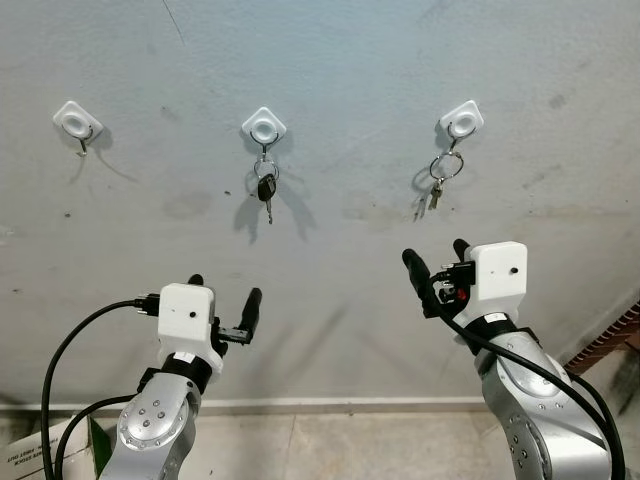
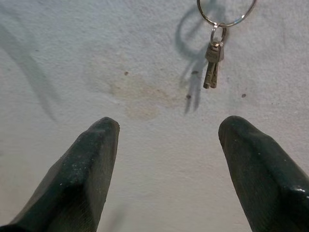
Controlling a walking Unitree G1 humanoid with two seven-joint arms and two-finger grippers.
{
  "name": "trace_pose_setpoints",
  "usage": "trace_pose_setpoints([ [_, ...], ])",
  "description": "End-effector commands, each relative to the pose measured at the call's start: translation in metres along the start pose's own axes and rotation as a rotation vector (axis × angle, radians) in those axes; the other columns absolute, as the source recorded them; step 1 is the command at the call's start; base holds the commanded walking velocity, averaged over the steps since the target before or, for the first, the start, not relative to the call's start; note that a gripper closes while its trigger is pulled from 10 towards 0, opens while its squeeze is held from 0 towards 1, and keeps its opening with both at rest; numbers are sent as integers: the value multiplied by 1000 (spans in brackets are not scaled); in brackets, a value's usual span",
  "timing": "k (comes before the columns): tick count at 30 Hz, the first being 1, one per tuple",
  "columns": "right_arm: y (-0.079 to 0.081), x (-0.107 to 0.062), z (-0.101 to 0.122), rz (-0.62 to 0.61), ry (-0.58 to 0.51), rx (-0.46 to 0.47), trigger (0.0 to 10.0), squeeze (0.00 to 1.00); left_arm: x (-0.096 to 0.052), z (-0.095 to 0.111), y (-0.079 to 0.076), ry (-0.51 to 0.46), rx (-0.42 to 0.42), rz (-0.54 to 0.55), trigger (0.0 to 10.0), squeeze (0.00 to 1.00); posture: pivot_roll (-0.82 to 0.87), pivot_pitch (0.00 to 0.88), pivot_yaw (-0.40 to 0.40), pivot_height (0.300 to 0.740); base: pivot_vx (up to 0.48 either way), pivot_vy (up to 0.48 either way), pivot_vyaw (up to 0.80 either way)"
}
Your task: Hang keys on a hook
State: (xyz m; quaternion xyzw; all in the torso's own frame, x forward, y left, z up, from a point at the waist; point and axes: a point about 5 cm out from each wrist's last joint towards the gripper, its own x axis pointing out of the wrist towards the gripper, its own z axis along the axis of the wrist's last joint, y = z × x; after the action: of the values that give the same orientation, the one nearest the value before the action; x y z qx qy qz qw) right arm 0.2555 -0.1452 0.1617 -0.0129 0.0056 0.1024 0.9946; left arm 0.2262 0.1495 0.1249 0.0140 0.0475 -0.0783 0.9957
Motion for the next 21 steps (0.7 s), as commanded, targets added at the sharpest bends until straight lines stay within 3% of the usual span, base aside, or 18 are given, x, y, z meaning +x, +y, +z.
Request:
trace_pose_setpoints([
  [1, 1, 2, 0, 5, 5, 6, 10000, 0, 0, 2, 0, 4, 1, -12, 10000, 0, 65, 2, 14, 740, 0, 0, 0],
  [10, 3, 3, -1, 10, 11, 15, 10000, 0, 0, 0, 0, 20, 16, -22, 10000, 0, 71, 5, 19, 740, 0, 0, 0],
  [21, 5, 5, -4, 16, 22, 27, 10000, 0, 1, 0, -1, 24, 18, -35, 10000, 0, 73, 9, 23, 740, -266, 0, 0],
])
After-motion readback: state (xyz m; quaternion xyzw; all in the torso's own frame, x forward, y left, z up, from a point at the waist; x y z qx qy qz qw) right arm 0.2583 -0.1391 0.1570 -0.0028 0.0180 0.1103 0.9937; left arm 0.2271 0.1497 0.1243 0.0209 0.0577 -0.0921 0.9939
